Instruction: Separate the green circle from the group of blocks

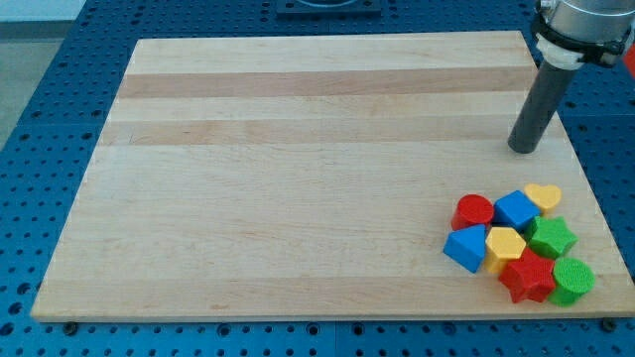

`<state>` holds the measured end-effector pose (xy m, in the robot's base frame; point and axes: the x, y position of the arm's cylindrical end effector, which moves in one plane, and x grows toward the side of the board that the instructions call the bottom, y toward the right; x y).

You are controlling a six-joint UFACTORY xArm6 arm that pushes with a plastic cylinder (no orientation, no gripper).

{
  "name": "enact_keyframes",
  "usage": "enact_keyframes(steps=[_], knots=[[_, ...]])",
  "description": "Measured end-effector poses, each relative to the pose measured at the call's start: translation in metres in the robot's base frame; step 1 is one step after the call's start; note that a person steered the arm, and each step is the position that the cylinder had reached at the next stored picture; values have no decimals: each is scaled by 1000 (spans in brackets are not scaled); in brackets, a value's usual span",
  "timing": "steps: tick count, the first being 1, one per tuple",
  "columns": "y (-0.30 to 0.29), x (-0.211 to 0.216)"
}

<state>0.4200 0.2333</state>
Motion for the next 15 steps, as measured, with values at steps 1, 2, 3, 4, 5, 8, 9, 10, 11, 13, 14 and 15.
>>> enact_keyframes(steps=[1,2,3,4,5,8,9,10,11,13,14,15], knots=[[0,0],[0,-4],[0,-11],[20,4],[47,36],[47,156],[47,156],[46,164],[41,197],[41,197],[-1,197],[-10,197]])
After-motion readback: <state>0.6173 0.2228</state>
